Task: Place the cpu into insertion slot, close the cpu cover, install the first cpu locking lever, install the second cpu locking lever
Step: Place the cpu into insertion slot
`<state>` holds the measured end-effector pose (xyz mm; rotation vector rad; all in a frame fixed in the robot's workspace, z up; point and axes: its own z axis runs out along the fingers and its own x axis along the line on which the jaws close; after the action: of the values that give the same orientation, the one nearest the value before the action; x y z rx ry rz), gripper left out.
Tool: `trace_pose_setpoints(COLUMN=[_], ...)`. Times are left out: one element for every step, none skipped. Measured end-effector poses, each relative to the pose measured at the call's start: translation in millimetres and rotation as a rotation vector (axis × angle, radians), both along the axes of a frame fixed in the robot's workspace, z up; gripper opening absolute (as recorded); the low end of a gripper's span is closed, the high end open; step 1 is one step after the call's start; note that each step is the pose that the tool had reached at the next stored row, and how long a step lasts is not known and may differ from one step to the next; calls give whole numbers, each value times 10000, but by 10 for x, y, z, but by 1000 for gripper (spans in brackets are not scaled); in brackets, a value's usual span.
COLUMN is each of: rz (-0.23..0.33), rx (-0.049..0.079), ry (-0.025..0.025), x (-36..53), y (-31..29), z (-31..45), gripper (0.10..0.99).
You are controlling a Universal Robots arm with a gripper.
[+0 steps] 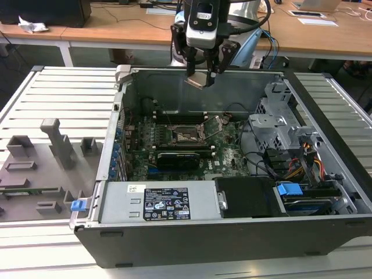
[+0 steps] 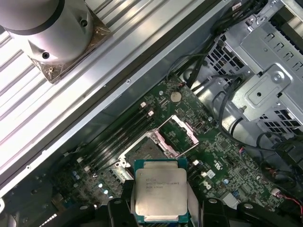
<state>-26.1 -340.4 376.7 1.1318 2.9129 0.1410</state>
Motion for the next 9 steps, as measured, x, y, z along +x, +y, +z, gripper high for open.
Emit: trace_pose_setpoints(rz=[-53,-88,-152,-197,-237,-290,-328,-364,-400], rx=[0,0,0,0,0,0,0,0,0], ry=[0,0,0,0,0,0,0,0,0], x=[0,0,0,0,0,0,0,0,0], y=[0,0,0,0,0,0,0,0,0], z=[0,0,0,0,0,0,-1,-1,-1], gripper=[529,529,529,529,529,529,529,529,529])
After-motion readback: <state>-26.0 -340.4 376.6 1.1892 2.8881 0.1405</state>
